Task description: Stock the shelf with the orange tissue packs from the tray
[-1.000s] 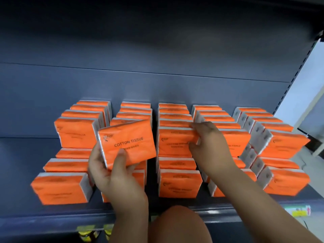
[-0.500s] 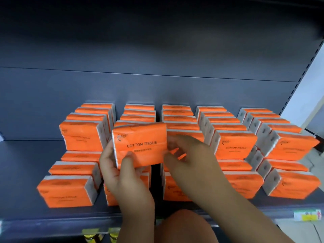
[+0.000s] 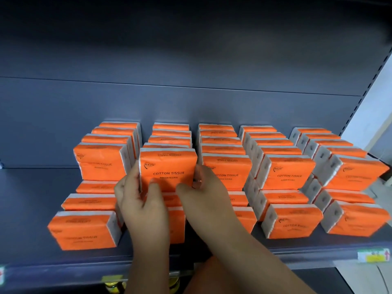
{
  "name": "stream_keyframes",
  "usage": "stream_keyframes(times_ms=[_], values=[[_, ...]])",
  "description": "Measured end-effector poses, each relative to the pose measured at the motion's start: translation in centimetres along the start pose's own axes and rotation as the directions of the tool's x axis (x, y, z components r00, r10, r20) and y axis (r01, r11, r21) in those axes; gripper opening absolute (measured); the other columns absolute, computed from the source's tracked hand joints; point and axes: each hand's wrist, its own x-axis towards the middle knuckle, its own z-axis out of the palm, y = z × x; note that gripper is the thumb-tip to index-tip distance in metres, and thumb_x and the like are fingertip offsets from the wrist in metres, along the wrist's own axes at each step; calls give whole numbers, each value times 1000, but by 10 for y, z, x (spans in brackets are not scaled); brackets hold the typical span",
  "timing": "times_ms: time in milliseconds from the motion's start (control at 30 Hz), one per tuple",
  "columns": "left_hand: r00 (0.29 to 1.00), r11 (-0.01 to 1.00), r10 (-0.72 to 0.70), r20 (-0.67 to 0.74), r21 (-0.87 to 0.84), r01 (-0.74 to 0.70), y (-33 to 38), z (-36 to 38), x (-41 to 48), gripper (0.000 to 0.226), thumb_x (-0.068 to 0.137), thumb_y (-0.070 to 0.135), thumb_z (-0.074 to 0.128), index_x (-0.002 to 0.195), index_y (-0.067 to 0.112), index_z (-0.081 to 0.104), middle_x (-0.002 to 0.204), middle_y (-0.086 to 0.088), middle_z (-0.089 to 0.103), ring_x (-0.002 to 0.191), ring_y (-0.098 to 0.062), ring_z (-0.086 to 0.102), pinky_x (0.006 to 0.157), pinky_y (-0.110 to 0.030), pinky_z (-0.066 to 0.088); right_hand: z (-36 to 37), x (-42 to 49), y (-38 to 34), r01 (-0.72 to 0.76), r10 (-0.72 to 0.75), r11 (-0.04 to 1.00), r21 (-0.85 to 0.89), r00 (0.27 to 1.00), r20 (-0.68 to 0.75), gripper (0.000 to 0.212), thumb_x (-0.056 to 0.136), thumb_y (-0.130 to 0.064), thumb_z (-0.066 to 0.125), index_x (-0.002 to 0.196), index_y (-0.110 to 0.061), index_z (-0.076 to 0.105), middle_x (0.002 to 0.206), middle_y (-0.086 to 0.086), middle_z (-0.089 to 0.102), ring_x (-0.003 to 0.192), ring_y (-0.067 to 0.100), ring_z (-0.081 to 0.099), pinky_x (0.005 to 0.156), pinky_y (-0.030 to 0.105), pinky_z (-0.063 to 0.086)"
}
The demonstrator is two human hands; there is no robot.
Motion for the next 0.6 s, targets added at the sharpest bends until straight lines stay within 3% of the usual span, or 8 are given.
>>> stream_keyframes(times_ms=[100, 200, 367, 600], values=[[999, 998, -49, -6, -38, 49, -6, -4, 5, 49, 84, 29, 58, 133, 37, 63, 129, 8, 65, 124, -16, 62, 108, -53, 49, 9, -1, 0, -1, -2, 997, 72, 999, 37, 32, 84, -23, 62, 106, -45, 63, 104, -20, 71, 98, -4, 66, 91, 30, 56], [998, 996, -59, -7, 68, 59, -5, -6, 11, 43, 84, 31, 58, 127, 36, 61, 121, 9, 68, 121, -18, 62, 105, -49, 50, 17, 0, 5, 1, -5, 998, 66, 999, 49, 45, 85, -22, 63, 124, -43, 59, 110, -21, 70, 101, -5, 65, 92, 27, 55], [999, 988, -41, 30, 148, 36, -4, -4, 19, 38, 87, 36, 55, 124, 36, 64, 116, 14, 71, 115, -13, 65, 106, -42, 50, 21, 4, 14, -25, 22, 996, 84, 999, 30, 47, 82, -18, 66, 120, -47, 59, 107, -23, 71, 98, -7, 66, 92, 31, 56], [996, 981, -88, 4, 176, 86, -5, -1, 23, 35, 90, 30, 59, 124, 32, 66, 114, 11, 71, 111, -14, 65, 106, -47, 50, 26, 12, 18, 14, -14, 1000, 26, 1000, 21, 46, 82, -19, 65, 121, -43, 59, 107, -20, 71, 98, -3, 66, 91, 30, 55]])
